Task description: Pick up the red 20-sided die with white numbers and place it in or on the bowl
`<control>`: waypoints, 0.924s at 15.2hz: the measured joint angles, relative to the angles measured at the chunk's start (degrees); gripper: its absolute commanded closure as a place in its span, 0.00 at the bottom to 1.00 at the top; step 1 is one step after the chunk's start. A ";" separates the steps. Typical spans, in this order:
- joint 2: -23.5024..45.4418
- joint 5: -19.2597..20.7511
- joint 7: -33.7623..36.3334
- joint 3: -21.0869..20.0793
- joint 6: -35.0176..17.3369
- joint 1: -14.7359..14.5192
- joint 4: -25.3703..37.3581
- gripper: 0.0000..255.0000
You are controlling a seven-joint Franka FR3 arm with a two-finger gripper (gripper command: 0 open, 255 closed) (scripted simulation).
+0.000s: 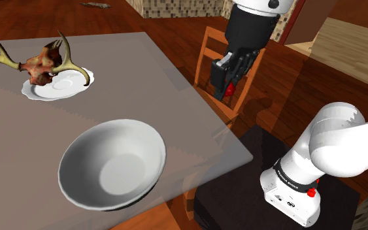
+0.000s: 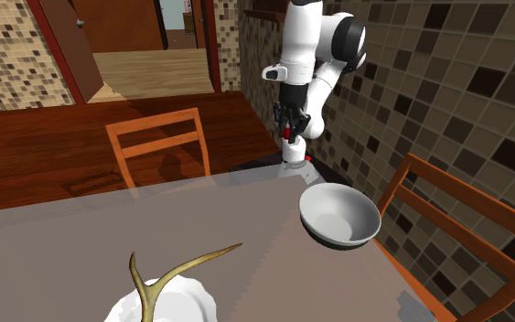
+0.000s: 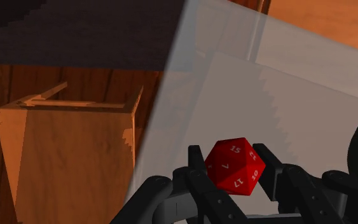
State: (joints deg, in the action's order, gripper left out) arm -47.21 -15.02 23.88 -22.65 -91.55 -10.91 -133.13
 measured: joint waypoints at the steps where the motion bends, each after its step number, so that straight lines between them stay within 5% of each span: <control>1: 0.41 0.17 0.10 0.08 0.67 0.14 1.10 1.00; 5: 2.08 0.60 0.65 0.01 2.73 0.61 4.90 1.00; 14: 15.64 -0.40 11.84 -12.59 -0.48 3.13 17.30 1.00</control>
State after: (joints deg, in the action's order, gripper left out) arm -31.57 -15.43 35.72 -35.24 -92.03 -7.78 -115.83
